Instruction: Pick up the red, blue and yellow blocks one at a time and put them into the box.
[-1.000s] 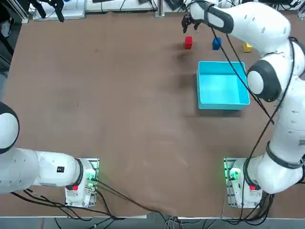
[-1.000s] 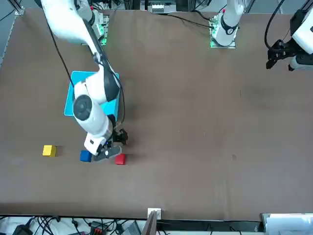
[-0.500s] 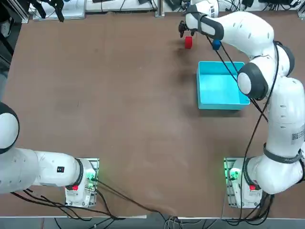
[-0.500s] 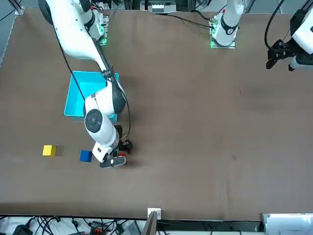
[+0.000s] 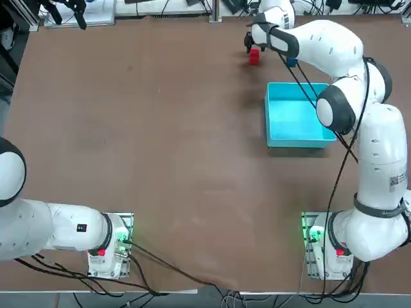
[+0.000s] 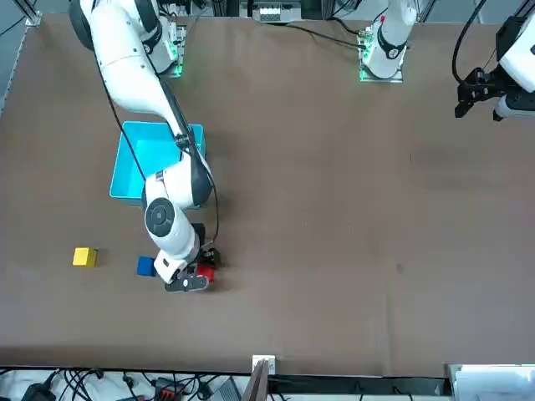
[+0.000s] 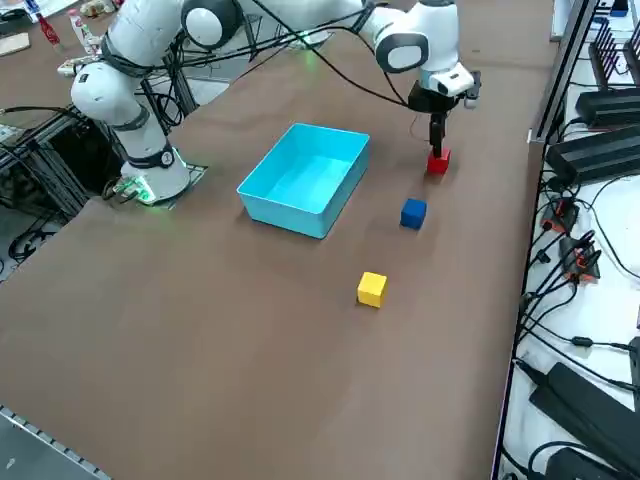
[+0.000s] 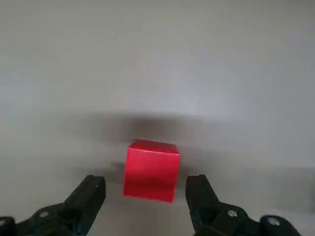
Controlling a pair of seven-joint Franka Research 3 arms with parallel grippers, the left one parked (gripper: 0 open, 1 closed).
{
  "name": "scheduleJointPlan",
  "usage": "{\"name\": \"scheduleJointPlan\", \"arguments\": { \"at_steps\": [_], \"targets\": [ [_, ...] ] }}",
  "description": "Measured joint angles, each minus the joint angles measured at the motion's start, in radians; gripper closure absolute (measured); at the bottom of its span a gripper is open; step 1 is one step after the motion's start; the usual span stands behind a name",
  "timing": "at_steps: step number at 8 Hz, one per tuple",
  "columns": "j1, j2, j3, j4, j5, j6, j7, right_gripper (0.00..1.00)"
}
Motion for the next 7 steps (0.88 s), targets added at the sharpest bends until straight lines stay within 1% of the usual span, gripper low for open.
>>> {"name": "scheduleJointPlan", "arguments": {
  "at_steps": [4, 7],
  "targets": [
    [0.022, 0.041, -0.019, 0.002, -0.003, 0.059, 0.019, 0.00],
    [0.022, 0.063, -0.031, 0.003, -0.003, 0.071, 0.021, 0.00]
  ]
}}
